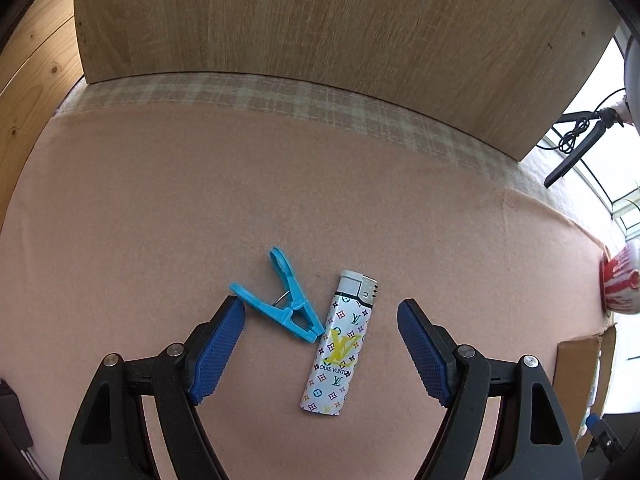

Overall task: Organize objects
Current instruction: 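Move the left tool to the blue clothespin and grasp it, then hold the clothespin in the left tool while the right tool grasps the patterned lighter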

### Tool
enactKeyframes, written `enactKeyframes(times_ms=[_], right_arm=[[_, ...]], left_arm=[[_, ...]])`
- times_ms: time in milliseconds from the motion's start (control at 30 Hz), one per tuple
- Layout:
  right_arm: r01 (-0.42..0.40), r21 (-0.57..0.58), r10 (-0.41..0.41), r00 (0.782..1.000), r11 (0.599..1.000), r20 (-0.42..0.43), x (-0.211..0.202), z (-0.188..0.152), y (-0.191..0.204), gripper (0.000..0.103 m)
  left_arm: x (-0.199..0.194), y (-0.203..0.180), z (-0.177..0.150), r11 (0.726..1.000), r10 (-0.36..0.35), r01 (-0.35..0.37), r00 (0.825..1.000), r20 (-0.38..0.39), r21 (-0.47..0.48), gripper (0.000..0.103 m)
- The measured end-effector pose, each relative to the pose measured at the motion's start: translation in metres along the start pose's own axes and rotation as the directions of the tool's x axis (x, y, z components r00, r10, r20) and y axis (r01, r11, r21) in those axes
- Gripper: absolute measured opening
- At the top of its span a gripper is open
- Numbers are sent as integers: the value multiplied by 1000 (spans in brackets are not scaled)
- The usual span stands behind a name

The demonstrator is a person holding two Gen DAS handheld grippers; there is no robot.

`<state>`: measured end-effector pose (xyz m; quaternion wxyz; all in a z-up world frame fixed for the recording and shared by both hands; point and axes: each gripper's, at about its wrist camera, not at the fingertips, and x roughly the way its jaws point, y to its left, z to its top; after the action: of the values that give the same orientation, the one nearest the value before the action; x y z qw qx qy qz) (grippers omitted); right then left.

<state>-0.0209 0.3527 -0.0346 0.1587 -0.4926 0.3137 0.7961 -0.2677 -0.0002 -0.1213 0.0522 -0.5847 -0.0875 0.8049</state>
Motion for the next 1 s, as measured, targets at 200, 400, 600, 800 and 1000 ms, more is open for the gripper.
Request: enactKeyframes(times_ms=[200,400,600,800,1000], right_arm=[[6,37,-7,1000,999,2,0,5,-12,63],[0,26,0,1000,1000,3,1,8,-11,63],[-16,10,16,1000,1000,-14,7,7,-6,63],[-31,-13,30,999,999,-18,8,5,-1,63],[-55,-57,53,998,997,-34,9,-2,5,63]], left_arm=[[8,-9,-1,996,76,-77,997,17,56,75],[4,-7,-2,992,101,-104,994,52,74,43],[-5,0,-18,995,68,-72,996,64,63,40],[-18,-2,-57,999,29,-32,997,72,36,39],[-34,-20,-111,1000,-19,19,998,66,13,39]])
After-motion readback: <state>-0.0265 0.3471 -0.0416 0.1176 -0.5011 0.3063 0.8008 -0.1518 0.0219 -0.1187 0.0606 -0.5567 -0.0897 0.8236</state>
